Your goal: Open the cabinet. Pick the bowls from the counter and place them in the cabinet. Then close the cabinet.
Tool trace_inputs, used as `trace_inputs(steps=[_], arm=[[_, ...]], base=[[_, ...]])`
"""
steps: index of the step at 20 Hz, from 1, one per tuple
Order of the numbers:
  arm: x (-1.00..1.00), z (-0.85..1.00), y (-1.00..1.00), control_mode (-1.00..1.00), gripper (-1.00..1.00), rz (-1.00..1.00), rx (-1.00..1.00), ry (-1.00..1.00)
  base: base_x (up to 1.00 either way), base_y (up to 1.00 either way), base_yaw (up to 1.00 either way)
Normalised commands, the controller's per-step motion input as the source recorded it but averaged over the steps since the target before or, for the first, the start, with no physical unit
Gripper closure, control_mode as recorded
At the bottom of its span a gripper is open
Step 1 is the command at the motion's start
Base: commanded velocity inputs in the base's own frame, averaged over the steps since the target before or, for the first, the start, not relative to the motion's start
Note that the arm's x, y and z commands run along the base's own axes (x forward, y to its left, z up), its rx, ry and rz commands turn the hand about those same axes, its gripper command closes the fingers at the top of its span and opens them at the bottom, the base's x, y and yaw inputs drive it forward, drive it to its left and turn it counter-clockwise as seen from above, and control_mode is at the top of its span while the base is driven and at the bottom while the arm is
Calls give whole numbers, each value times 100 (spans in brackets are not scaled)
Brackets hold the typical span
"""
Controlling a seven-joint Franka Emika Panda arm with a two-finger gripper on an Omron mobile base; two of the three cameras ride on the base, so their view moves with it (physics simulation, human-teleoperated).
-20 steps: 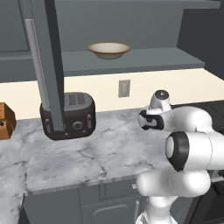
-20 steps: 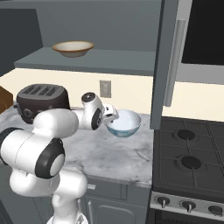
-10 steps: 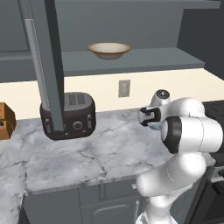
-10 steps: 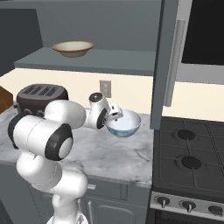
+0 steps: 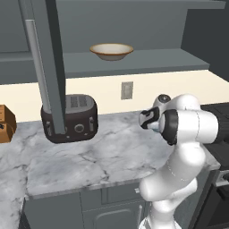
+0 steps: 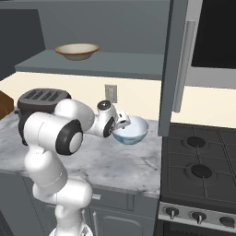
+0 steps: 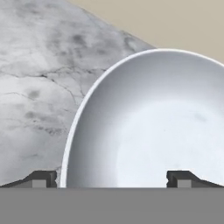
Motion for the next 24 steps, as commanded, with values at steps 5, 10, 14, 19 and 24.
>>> trace_inputs(steps=[5, 10, 14, 19, 24], arm=[[15, -35, 0, -100, -100, 0, 0, 0], [16, -26, 0, -100, 100, 0, 0, 0], [2, -10, 0, -100, 100, 0, 0, 0], [0, -10, -1, -100, 100, 0, 0, 0], [0, -8, 0, -100, 100, 0, 0, 1]], base=[[0, 0, 0], [0, 0, 0], [0, 0, 0], [0, 0, 0], [0, 0, 0]])
